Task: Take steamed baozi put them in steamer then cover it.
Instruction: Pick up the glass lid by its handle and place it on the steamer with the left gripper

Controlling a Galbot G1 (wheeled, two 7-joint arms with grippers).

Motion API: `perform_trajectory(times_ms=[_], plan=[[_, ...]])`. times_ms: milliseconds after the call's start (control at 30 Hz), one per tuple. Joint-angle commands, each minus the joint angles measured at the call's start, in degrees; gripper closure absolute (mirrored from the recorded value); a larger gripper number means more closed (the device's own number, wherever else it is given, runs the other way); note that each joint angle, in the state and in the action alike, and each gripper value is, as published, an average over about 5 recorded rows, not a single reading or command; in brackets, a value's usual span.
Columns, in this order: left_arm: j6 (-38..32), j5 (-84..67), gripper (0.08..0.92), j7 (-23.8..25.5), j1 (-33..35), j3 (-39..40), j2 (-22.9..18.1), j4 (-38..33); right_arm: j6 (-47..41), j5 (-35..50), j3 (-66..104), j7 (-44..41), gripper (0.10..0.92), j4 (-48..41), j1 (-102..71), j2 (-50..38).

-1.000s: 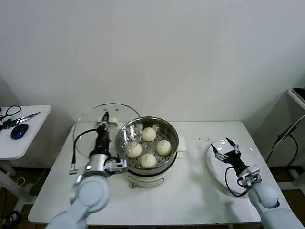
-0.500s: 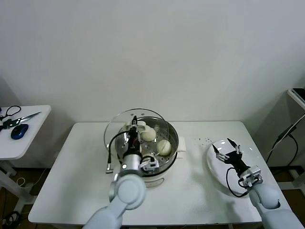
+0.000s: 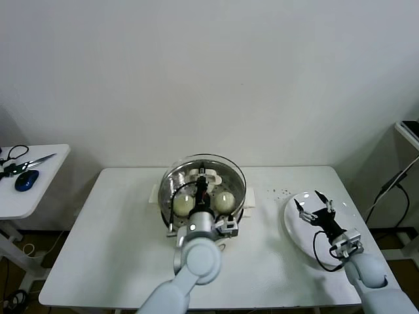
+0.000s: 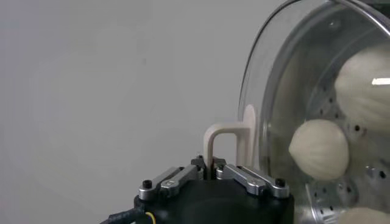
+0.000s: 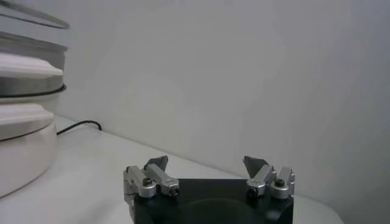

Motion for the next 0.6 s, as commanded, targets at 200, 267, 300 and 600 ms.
perform_trajectory(times_ms=[200,267,300,600], plan=[[2.80,1.74,0.853,1.17,0.46,-0.30,-1.46,2.63,0.21,-0.56,0.19,-0.29,0.203,-0.47,0.40,0.30],[2.80,1.62,0.853,1.04,0.63,-0.39,-1.36,2.63,0.24,-0.61,0.18,-0.34,0.203,-0.55,0.47,0.34],[2.80,1.58,0.853,0.96,0.72,-0.46,-1.33,2.62,0.25,-0.63,0.19,-0.35,0.203,-0.57,0.49,0.36],[2.80,0.38,0.853,-0.67,0.59,-0.52,-1.38,3.05,0.40,-1.19,0.32,-0.65,0.203,-0.58,0.52,0.55]])
